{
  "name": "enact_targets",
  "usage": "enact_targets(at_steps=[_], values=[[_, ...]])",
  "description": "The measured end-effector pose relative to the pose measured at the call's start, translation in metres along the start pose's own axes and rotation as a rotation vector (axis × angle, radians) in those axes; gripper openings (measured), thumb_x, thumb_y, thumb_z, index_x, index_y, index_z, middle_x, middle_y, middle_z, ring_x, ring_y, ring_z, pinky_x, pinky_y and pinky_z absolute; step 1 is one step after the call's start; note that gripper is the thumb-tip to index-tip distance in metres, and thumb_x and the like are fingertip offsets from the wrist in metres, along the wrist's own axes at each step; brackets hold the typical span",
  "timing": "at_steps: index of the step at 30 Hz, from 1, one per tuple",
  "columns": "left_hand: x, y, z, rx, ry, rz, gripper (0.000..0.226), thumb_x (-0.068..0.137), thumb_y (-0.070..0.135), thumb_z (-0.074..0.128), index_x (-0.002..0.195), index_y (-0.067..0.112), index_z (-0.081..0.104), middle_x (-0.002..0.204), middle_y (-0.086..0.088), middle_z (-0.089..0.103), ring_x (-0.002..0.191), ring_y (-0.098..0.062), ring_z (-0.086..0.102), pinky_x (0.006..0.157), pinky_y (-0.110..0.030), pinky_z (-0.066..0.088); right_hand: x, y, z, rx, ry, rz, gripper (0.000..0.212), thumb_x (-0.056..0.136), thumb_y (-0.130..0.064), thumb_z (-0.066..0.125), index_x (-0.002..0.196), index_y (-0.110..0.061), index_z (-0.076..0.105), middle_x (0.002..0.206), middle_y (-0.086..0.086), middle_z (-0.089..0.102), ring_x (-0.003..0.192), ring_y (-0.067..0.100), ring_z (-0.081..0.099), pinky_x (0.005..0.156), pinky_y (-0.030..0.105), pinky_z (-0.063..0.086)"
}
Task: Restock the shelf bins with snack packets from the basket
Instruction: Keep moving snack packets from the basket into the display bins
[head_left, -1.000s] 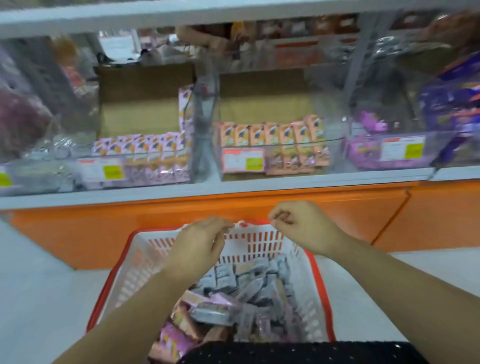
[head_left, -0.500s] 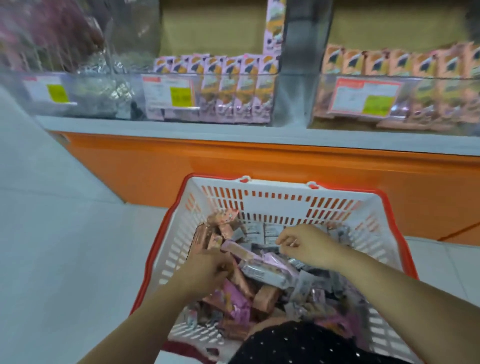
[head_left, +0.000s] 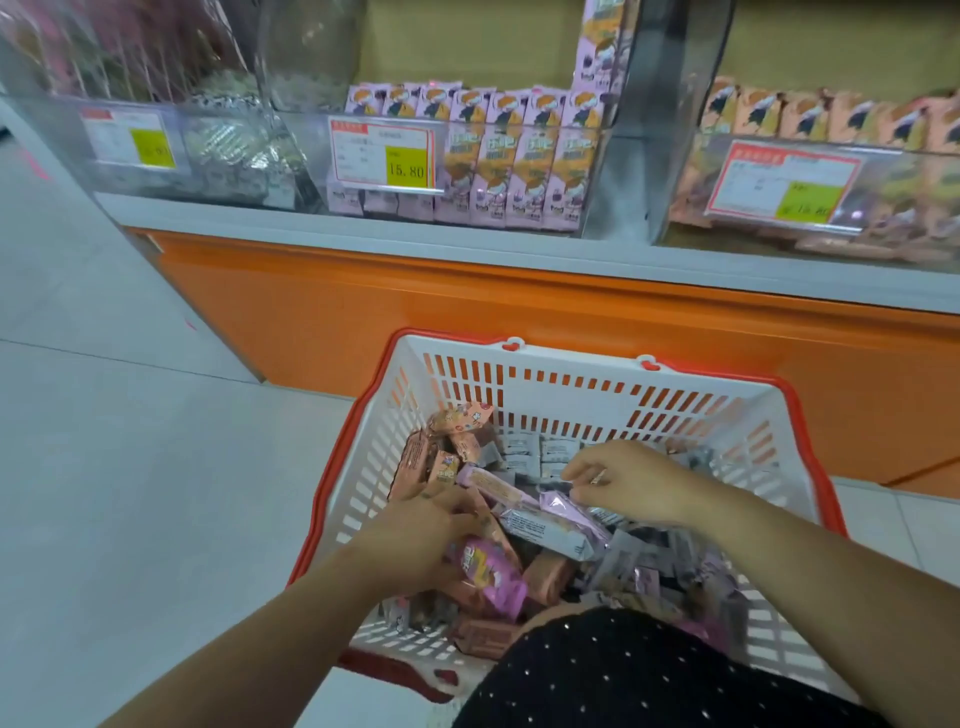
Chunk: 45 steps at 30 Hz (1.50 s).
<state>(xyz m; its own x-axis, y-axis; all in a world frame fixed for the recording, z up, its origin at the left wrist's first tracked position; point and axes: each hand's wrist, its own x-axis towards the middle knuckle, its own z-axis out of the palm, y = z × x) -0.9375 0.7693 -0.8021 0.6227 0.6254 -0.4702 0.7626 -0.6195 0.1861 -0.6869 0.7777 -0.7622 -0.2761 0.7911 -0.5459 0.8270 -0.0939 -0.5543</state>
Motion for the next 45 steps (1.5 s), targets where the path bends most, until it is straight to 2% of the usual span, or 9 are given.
enact_targets(at_steps=[6,10,13,19,25,33,36,39,45], values=[[-0.019,0.006,-0.041,-0.287,0.211,-0.048,0.047,0.084,0.04,0.063,0.13,0.038,0.053,0.113,0.014,0.057,0.095,-0.004,0.053,0.079,-0.018,0.041,-0.034,-0.032,-0.057,-0.038,0.138,-0.1,0.029,0.095,-0.025,0.055,0.123,-0.019,0.059,0.12,0.0,0.06,0.097,0.009,0.054,0.087,0.022,0.039],[-0.028,0.032,-0.095,-0.389,0.396,0.029,0.061,0.071,0.053,0.049,0.127,0.03,0.057,0.111,0.016,0.052,0.101,-0.001,0.051,0.091,-0.019,0.042,-0.078,-0.059,-0.097,-0.022,0.18,-0.203,0.025,0.092,-0.029,0.06,0.116,-0.022,0.063,0.111,-0.008,0.062,0.091,-0.003,0.056,0.089,0.022,0.044],[-0.034,0.061,-0.141,-0.406,0.489,0.121,0.055,0.073,0.05,0.05,0.124,0.03,0.058,0.104,0.022,0.049,0.094,0.004,0.049,0.082,-0.008,0.037,-0.116,-0.068,-0.117,0.017,0.18,-0.253,0.018,0.086,-0.031,0.068,0.103,-0.027,0.065,0.1,-0.018,0.063,0.088,-0.011,0.057,0.089,0.021,0.048],[-0.029,0.127,-0.22,-0.289,0.593,0.296,0.04,0.084,0.034,0.069,0.122,0.029,0.059,0.109,0.02,0.047,0.097,0.008,0.047,0.083,-0.002,0.032,-0.181,-0.042,-0.14,0.261,0.411,-0.265,0.014,0.078,-0.022,0.076,0.085,-0.018,0.065,0.086,0.006,0.07,0.078,0.018,0.067,0.079,0.04,0.054],[0.002,0.2,-0.264,-0.51,0.936,0.324,0.046,0.082,0.018,0.072,0.122,0.032,0.053,0.118,0.01,0.046,0.102,0.02,0.045,0.084,-0.001,0.036,-0.22,-0.007,-0.163,0.654,0.789,-0.279,0.016,0.081,-0.007,0.071,0.076,-0.014,0.058,0.072,0.009,0.065,0.058,0.011,0.06,0.057,0.018,0.046],[0.052,0.291,-0.295,-1.159,0.732,0.317,0.04,0.09,0.018,0.063,0.124,0.033,0.048,0.107,0.004,0.062,0.072,-0.004,0.069,0.056,-0.016,0.053,-0.228,0.037,-0.183,0.906,1.129,-0.272,0.012,0.081,-0.024,0.073,0.081,-0.019,0.062,0.086,0.005,0.07,0.081,0.02,0.068,0.079,0.036,0.054],[0.076,0.307,-0.311,-1.123,0.72,0.302,0.04,0.09,0.028,0.063,0.126,0.035,0.047,0.103,0.005,0.068,0.079,-0.006,0.069,0.077,-0.032,0.056,-0.232,0.047,-0.196,0.9,1.269,-0.294,0.01,0.084,-0.023,0.071,0.08,-0.021,0.061,0.085,-0.001,0.07,0.082,0.014,0.066,0.073,0.023,0.051],[0.099,0.319,-0.335,-1.102,0.729,0.313,0.045,0.091,0.025,0.062,0.131,0.029,0.044,0.092,0.003,0.07,0.069,0.001,0.066,0.073,-0.024,0.052,-0.233,0.06,-0.211,0.904,1.339,-0.316,0.011,0.084,-0.022,0.07,0.079,-0.024,0.06,0.082,-0.007,0.069,0.078,0.009,0.065,0.065,0.012,0.047],[0.144,0.332,-0.381,-0.816,0.695,0.356,0.056,0.09,0.02,0.064,0.138,0.03,0.038,0.099,0.0,0.069,0.082,-0.01,0.067,0.083,-0.031,0.052,-0.228,0.095,-0.23,0.854,1.405,-0.295,0.012,0.09,-0.014,0.063,0.094,-0.026,0.064,0.097,-0.01,0.068,0.094,0.003,0.063,0.08,0.016,0.049]])
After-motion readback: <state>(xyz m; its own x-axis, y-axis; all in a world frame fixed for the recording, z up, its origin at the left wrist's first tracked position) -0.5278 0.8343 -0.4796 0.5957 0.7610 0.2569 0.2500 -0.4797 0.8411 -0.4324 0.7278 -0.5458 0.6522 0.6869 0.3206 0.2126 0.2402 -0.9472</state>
